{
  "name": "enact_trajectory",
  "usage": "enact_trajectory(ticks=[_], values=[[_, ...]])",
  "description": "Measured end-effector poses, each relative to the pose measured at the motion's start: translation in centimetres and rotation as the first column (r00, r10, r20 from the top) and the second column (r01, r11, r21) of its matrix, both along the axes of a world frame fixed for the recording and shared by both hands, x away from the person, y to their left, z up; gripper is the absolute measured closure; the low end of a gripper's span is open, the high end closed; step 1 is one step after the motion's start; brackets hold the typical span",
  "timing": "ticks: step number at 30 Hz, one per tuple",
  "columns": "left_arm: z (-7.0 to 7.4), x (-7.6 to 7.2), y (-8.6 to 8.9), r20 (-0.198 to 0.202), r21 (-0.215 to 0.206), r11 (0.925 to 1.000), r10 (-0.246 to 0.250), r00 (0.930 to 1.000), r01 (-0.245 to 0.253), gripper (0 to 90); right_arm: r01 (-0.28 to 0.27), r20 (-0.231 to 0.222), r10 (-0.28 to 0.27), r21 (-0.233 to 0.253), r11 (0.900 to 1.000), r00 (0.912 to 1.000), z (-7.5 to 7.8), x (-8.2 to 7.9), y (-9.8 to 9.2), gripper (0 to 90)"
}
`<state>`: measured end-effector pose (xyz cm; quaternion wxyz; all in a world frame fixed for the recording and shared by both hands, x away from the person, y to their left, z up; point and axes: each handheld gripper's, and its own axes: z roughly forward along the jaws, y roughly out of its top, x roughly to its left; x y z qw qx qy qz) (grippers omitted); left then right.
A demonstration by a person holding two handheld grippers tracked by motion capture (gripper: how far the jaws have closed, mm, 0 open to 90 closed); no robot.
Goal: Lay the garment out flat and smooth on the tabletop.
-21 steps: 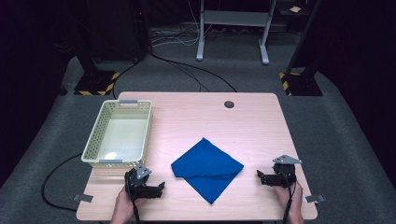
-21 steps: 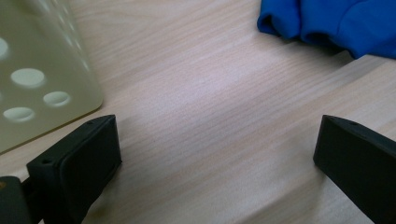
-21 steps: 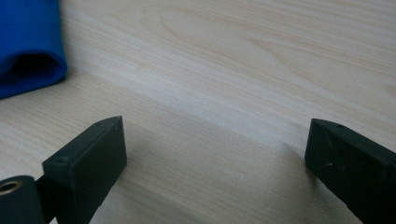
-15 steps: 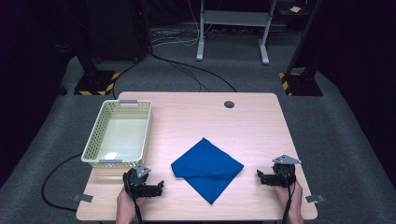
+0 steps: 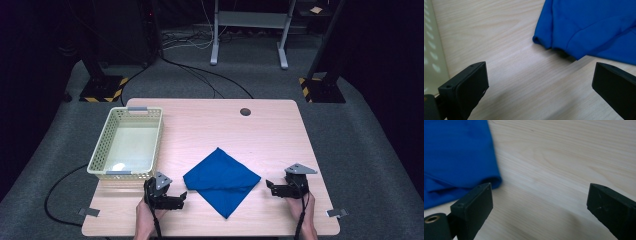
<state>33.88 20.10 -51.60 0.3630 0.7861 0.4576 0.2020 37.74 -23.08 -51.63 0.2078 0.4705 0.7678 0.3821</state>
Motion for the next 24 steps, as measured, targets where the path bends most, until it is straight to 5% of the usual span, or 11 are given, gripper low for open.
enact_trajectory(ticks=[11, 18, 24], values=[[-0.4, 0.9, -3.5, -0.012, -0.016, 0.999, -0.042, 0.999, 0.042, 0.1, -0.158, 0.036, 0.158, -0.008, 0.987, 0.9868, 2.1, 0.6, 6.3, 7.4], [-0.8, 1.3, -4.8, -0.028, -0.017, 0.9982, -0.057, 0.998, 0.057, 0.1, -0.204, 0.015, 0.204, -0.014, 0.979, 0.9788, 2.0, 1.1, 8.4, 7.8], [-1.1, 1.6, -5.5, -0.033, 0.004, 0.9988, -0.049, 0.9982, 0.05, 0.2, -0.276, 0.003, 0.276, -0.037, 0.961, 0.9612, 2.3, 1.3, 10.8, 9.0]])
